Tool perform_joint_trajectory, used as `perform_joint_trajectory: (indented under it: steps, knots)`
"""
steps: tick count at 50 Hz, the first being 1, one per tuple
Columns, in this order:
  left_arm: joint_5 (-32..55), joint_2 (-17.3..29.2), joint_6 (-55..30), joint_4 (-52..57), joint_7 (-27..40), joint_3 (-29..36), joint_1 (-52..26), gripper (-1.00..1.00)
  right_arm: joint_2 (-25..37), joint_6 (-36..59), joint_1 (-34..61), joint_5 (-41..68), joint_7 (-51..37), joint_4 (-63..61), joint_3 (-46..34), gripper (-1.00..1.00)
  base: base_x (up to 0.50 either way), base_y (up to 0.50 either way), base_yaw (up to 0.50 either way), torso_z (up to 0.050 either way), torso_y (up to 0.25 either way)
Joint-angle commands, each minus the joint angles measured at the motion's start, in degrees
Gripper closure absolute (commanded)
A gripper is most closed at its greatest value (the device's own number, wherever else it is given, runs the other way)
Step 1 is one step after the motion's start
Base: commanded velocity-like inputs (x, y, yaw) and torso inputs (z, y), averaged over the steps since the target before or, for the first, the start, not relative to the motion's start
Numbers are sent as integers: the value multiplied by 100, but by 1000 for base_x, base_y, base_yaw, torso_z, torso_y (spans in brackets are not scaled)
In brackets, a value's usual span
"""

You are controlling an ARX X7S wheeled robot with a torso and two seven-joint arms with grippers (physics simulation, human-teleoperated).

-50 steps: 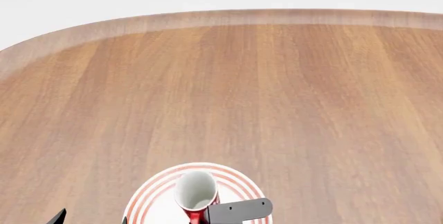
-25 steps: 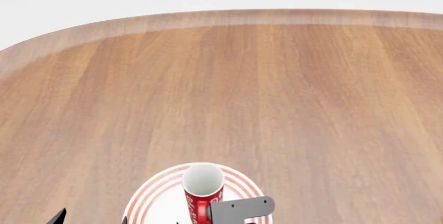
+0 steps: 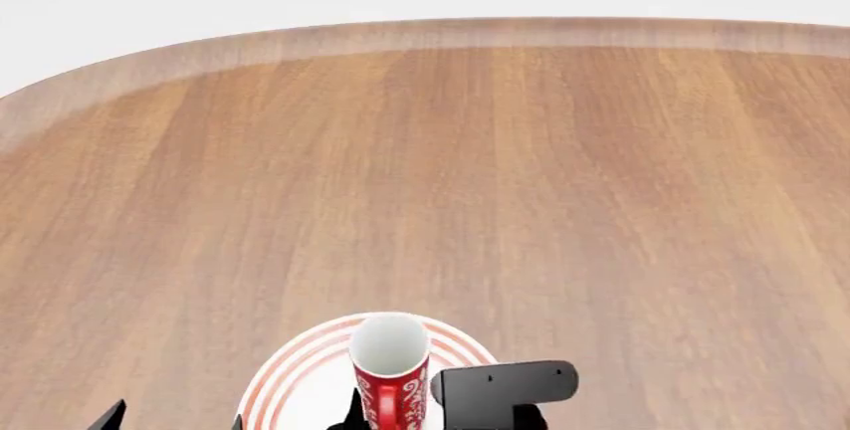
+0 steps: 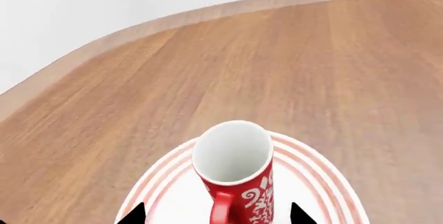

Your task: Put the red mug on the left plate.

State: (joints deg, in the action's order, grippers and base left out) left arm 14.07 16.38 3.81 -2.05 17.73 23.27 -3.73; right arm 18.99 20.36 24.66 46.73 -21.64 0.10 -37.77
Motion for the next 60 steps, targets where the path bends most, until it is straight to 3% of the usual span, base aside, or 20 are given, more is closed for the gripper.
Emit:
perform_joint_trajectory:
  steps: [1,13,27,60]
  knots:
    - [29,17,3,34,26,3,11,-100,366,34,-192,196,-337,-966,196,-100,0,0,0,0,0]
    - [87,73,106,225,85,-57,105,-100,749,182,-298,405,-787,-2127,356,-100,0,0,0,0,0]
    - [255,492,-712,2111,515,-225,330,-100,1099,397,-266,799,-1350,-3372,592,-100,0,0,0,0,0]
    - [417,808,-1656,4005,938,-251,247,-100,1413,631,1,1280,-2039,-4641,826,-100,0,0,0,0,0]
